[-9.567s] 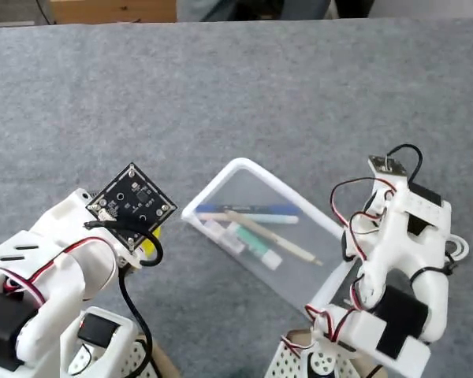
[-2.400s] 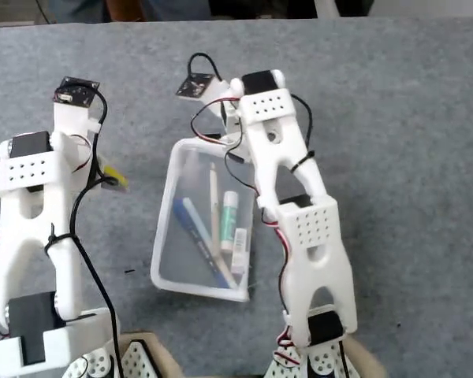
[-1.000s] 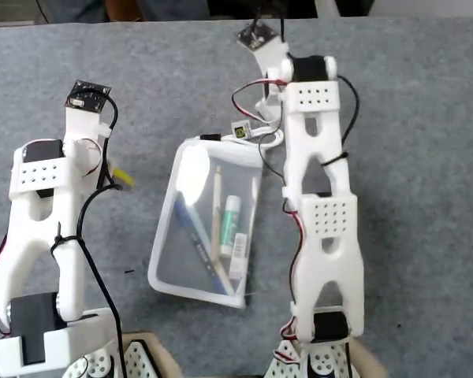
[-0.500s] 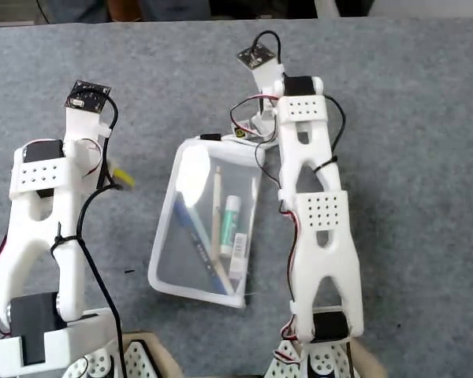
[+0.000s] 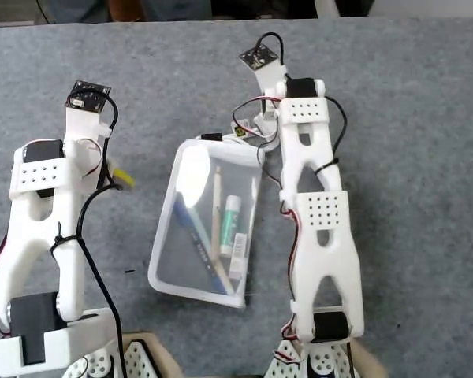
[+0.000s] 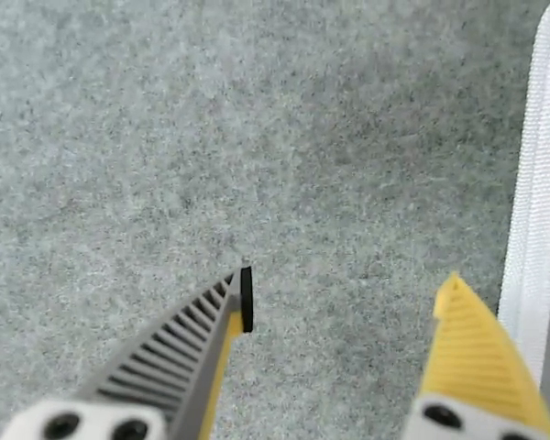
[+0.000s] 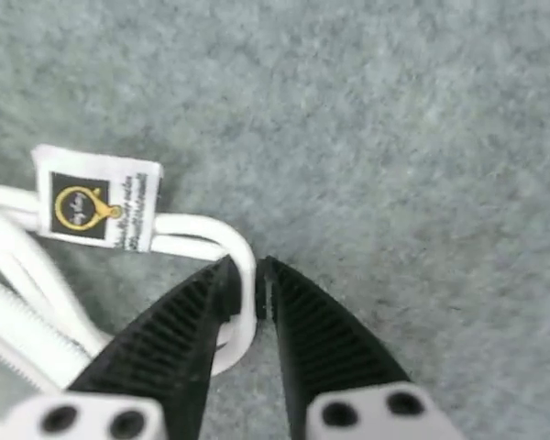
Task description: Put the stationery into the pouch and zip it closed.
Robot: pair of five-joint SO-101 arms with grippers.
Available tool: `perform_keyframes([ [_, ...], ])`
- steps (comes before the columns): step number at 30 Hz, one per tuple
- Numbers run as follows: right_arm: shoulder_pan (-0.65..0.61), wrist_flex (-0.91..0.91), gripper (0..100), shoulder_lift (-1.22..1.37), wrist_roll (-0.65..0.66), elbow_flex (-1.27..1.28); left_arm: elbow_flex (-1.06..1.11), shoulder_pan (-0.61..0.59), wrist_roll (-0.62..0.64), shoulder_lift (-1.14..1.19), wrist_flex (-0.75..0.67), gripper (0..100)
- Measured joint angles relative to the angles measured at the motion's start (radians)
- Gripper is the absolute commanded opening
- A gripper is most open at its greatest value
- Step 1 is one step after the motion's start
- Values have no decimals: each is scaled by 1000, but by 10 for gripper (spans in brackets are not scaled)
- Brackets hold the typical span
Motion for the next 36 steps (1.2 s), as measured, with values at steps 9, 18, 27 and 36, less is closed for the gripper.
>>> perform_keyframes([
  [9, 3, 32, 13, 3, 0, -120, 0, 0, 0, 0, 0, 332],
  [18, 3, 183, 13, -25, -6, -359, 0, 0, 3, 0, 0, 332],
  [27, -9, 204, 13, -269, -61, -368, -78, 0, 28, 0, 74, 333],
  [36, -140, 267, 12, -588, -92, -368, -250, 0, 72, 0, 193, 334],
])
